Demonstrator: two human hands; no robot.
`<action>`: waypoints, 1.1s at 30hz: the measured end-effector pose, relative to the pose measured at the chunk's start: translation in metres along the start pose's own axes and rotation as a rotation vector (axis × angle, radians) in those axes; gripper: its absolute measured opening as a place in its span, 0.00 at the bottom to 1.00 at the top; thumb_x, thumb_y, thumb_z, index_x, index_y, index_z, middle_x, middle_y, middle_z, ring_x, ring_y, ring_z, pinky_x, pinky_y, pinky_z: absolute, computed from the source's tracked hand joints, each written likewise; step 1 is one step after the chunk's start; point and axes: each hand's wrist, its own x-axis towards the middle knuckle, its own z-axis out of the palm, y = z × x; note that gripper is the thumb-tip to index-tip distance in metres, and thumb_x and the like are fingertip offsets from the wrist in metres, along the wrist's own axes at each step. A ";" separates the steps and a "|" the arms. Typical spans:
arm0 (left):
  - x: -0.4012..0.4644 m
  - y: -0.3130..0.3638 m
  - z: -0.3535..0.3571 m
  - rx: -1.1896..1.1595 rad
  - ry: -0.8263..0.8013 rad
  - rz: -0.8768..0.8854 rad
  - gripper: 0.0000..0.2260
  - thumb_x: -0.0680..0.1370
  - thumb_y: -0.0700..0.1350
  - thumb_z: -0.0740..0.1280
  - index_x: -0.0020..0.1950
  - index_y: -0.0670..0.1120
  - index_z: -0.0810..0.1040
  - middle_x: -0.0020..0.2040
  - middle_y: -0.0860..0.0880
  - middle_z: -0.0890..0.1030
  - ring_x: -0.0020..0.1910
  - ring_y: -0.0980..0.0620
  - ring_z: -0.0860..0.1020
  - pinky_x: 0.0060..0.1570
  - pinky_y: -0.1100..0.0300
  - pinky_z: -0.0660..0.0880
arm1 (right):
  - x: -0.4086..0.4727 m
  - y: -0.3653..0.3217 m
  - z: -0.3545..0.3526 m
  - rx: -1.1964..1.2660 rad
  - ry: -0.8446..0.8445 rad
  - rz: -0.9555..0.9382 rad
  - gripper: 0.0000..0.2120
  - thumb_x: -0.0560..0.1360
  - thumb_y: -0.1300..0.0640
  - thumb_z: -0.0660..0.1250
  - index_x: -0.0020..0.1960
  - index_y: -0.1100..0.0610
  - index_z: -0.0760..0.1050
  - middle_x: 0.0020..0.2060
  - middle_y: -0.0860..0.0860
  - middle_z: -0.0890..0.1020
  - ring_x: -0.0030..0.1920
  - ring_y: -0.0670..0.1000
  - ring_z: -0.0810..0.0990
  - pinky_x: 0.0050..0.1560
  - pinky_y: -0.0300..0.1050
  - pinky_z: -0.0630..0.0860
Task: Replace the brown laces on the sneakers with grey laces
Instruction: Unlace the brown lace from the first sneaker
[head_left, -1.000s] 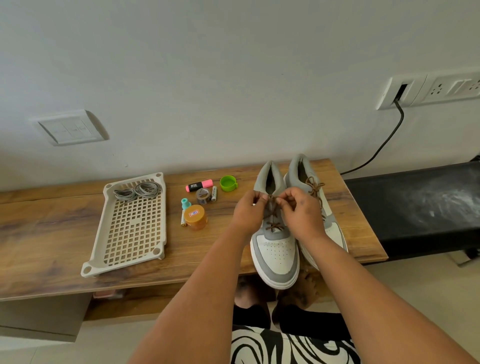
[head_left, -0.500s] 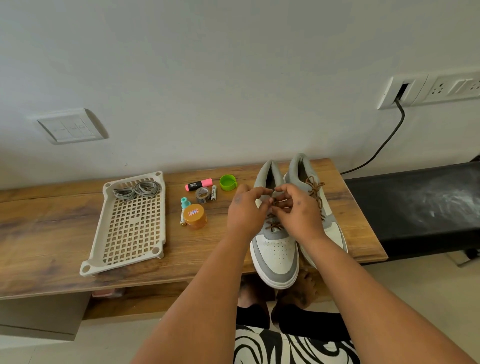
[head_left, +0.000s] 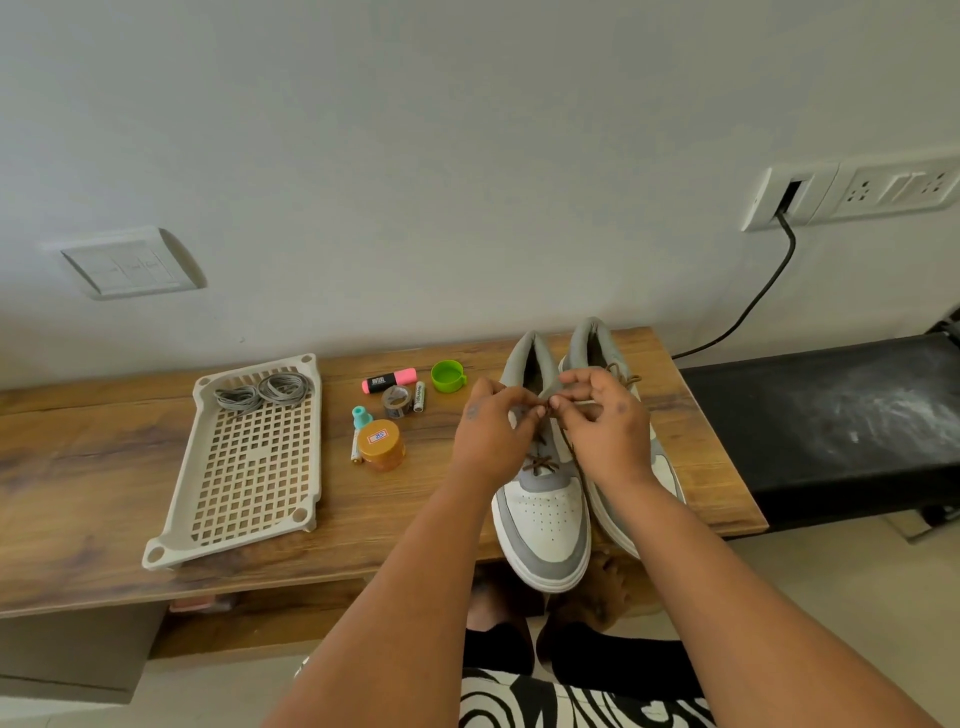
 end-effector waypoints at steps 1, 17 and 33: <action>-0.001 0.003 -0.001 -0.082 -0.002 -0.053 0.05 0.79 0.49 0.68 0.53 0.51 0.81 0.53 0.50 0.71 0.49 0.55 0.71 0.47 0.62 0.70 | 0.001 -0.001 0.000 0.016 -0.001 0.046 0.11 0.75 0.63 0.71 0.52 0.48 0.76 0.43 0.44 0.82 0.44 0.43 0.82 0.45 0.35 0.79; 0.001 0.012 -0.058 -1.321 0.381 -0.526 0.15 0.76 0.55 0.68 0.33 0.50 0.71 0.30 0.54 0.74 0.31 0.56 0.71 0.36 0.58 0.63 | 0.027 -0.015 -0.062 1.171 0.095 0.646 0.10 0.78 0.47 0.65 0.45 0.52 0.77 0.31 0.45 0.73 0.29 0.43 0.67 0.32 0.37 0.60; -0.001 0.003 -0.016 0.221 0.018 0.076 0.09 0.72 0.50 0.76 0.51 0.52 0.82 0.47 0.54 0.70 0.46 0.53 0.72 0.43 0.60 0.67 | 0.005 -0.001 -0.010 -0.218 -0.292 -0.133 0.09 0.73 0.65 0.72 0.52 0.56 0.82 0.46 0.47 0.78 0.45 0.44 0.77 0.48 0.33 0.73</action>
